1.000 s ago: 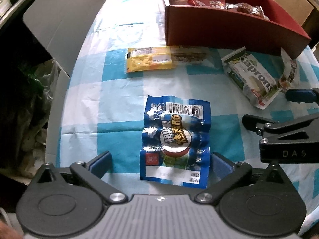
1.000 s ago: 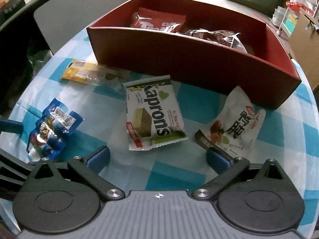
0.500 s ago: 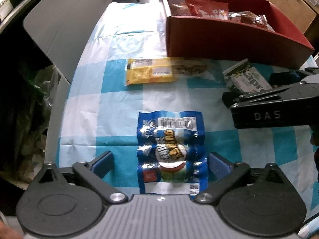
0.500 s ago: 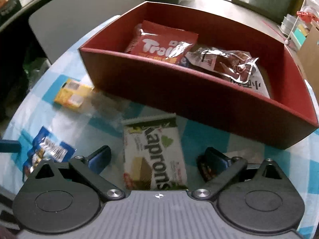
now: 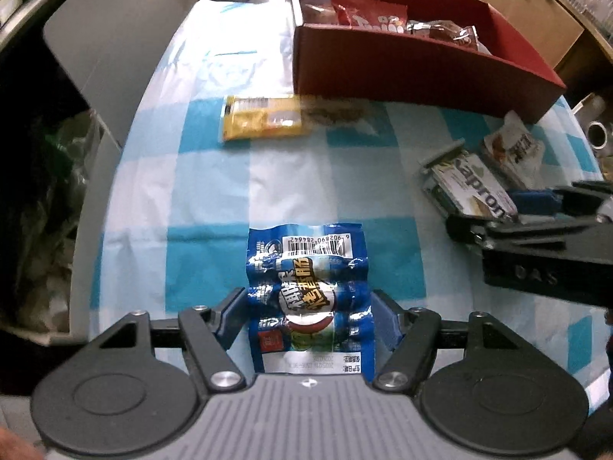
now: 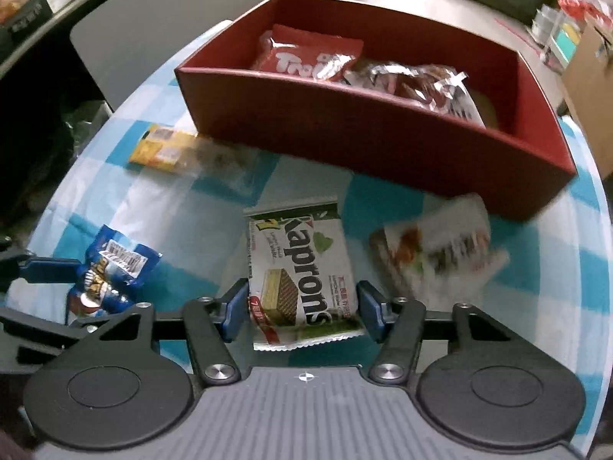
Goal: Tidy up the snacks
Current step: 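Lift and carry the sausage pack with the left gripper while the right carries the Kaprons wafer to the box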
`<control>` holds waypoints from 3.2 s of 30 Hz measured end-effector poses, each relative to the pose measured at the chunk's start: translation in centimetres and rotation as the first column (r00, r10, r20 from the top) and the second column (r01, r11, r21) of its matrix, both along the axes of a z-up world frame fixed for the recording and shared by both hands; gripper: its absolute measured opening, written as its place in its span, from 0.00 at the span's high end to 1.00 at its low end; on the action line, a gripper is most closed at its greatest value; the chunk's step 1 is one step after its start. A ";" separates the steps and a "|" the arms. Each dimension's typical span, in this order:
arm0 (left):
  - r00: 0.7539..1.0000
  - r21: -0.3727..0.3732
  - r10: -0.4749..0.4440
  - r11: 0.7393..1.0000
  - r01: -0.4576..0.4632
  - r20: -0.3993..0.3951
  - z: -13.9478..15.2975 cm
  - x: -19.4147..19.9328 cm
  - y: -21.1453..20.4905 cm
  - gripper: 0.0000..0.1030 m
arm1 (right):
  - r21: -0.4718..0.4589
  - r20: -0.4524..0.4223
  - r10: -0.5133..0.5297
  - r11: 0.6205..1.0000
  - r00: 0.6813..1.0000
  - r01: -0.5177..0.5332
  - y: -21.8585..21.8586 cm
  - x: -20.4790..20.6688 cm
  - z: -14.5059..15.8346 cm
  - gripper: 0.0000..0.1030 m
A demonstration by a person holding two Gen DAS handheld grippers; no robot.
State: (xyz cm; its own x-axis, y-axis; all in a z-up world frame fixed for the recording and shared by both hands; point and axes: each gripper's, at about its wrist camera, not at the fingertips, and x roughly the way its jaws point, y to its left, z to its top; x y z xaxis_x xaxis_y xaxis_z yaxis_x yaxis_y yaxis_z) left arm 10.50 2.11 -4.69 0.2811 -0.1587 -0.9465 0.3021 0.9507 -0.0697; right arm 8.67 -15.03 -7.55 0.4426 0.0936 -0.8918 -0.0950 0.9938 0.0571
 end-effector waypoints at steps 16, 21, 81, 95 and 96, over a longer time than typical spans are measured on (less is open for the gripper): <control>0.998 0.093 -0.037 0.995 0.032 0.055 -1.2 -2.2 -1.1 0.17 | -0.054 -0.024 -0.030 0.998 0.999 0.029 -0.4 -3.3 -1.4 0.08; 0.998 0.095 -0.020 0.995 0.014 0.062 -1.7 -2.0 -0.8 0.09 | -0.046 -0.054 -0.052 0.998 0.997 0.049 -0.9 -2.3 -2.0 0.00; 0.996 0.019 -0.026 1.000 0.024 0.090 1.2 -4.0 -1.8 0.40 | 0.044 0.010 -0.073 0.996 0.997 0.073 -1.2 -6.7 -0.1 0.38; 0.986 -0.053 -0.002 0.999 0.011 0.168 4.3 -2.3 -2.1 0.40 | 0.150 0.115 -0.132 0.982 0.985 0.115 -3.0 -6.9 3.1 0.38; 0.983 -0.054 0.000 0.998 0.010 0.181 4.7 -2.1 -2.3 0.40 | 0.154 0.122 -0.134 0.981 0.983 0.115 -3.1 -6.7 3.3 0.38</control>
